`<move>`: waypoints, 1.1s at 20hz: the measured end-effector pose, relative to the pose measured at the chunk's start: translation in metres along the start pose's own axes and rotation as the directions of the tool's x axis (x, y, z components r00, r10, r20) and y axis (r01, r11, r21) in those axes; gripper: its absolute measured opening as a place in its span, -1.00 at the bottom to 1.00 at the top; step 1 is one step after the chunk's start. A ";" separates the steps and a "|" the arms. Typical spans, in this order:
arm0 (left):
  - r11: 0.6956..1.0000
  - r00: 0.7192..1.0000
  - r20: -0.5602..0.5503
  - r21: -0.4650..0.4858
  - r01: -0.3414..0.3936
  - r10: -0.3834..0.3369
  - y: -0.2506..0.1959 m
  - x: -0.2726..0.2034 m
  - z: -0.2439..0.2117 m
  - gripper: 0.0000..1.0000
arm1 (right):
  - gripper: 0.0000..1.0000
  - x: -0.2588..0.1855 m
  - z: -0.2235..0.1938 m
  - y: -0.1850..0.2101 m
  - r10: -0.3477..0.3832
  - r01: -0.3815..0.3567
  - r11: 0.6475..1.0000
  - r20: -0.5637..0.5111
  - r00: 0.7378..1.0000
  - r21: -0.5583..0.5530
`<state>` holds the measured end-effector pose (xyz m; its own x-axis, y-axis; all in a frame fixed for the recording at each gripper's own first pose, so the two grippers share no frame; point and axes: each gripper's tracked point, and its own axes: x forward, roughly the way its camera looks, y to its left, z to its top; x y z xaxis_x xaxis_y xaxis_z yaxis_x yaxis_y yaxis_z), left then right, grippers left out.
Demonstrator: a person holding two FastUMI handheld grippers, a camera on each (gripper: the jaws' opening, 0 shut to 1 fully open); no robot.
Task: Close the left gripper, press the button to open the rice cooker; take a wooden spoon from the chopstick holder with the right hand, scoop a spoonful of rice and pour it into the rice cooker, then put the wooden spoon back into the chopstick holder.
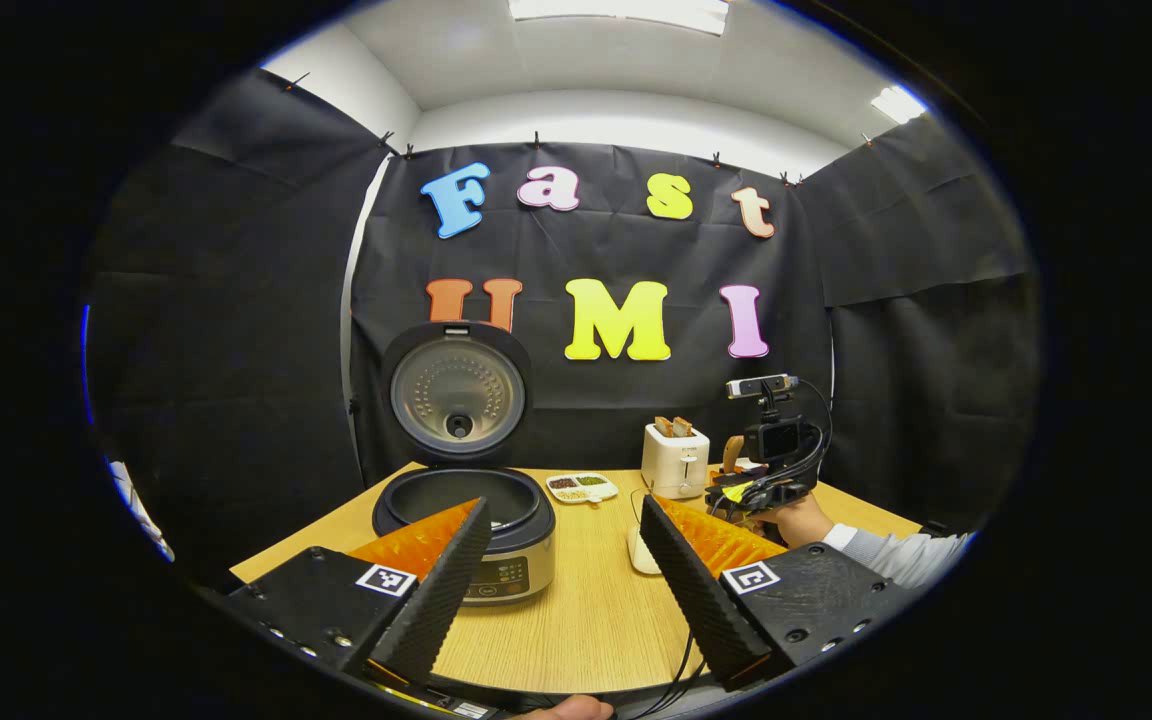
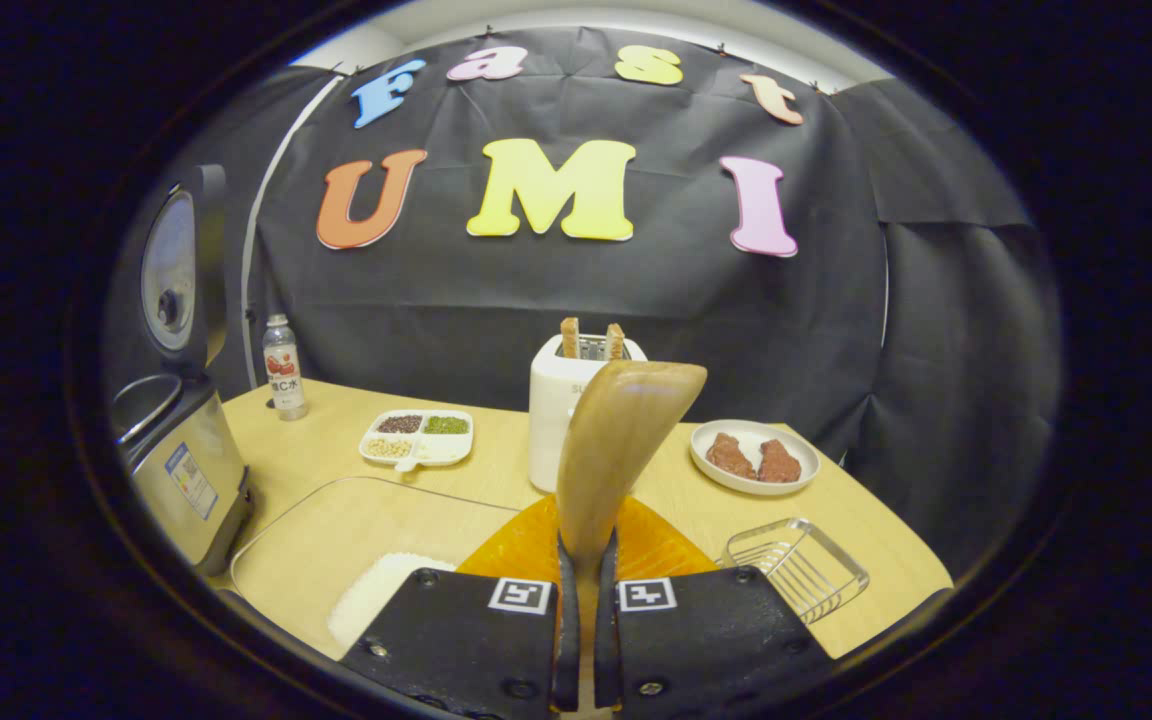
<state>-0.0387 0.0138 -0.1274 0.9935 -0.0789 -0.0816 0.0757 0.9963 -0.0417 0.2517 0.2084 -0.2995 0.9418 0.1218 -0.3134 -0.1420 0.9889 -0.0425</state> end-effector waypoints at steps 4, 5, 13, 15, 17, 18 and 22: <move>1.000 1.000 -0.002 -0.003 -0.002 0.002 0.006 0.004 -0.003 0.92 | -0.77 -0.006 -0.013 0.019 0.063 -0.057 0.992 -0.045 0.997 0.114; 1.000 1.000 -0.003 -0.005 -0.004 0.004 0.008 0.004 -0.003 0.92 | -0.77 -0.008 -0.014 0.026 0.087 -0.080 0.987 -0.051 0.995 0.138; 1.000 1.000 -0.006 -0.007 -0.016 0.016 0.014 0.001 -0.003 0.92 | -0.77 -0.017 -0.023 0.090 0.296 -0.241 0.904 -0.110 0.949 0.352; 1.000 1.000 -0.008 -0.006 -0.016 0.016 0.015 -0.001 -0.003 0.92 | -0.77 -0.018 -0.024 0.091 0.330 -0.259 0.875 -0.112 0.937 0.409; 1.000 1.000 -0.009 -0.007 -0.017 0.017 0.016 -0.001 -0.004 0.92 | -0.77 -0.018 -0.027 0.089 0.362 -0.262 0.830 -0.118 0.925 0.493; 1.000 1.000 -0.009 -0.008 -0.017 0.017 0.016 -0.001 -0.004 0.92 | -0.78 -0.017 -0.024 0.085 0.371 -0.262 0.805 -0.108 0.922 0.532; 1.000 1.000 -0.018 -0.012 -0.015 0.015 0.013 0.002 -0.007 0.92 | -0.78 -0.022 -0.012 0.077 0.416 -0.269 0.667 -0.048 0.908 0.695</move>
<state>-0.0363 0.0260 -0.1354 0.9929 -0.0645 -0.1002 0.0595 0.9968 -0.0528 0.2167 0.2806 -0.3076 0.7814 0.5181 -0.3477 -0.1364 0.6855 0.7152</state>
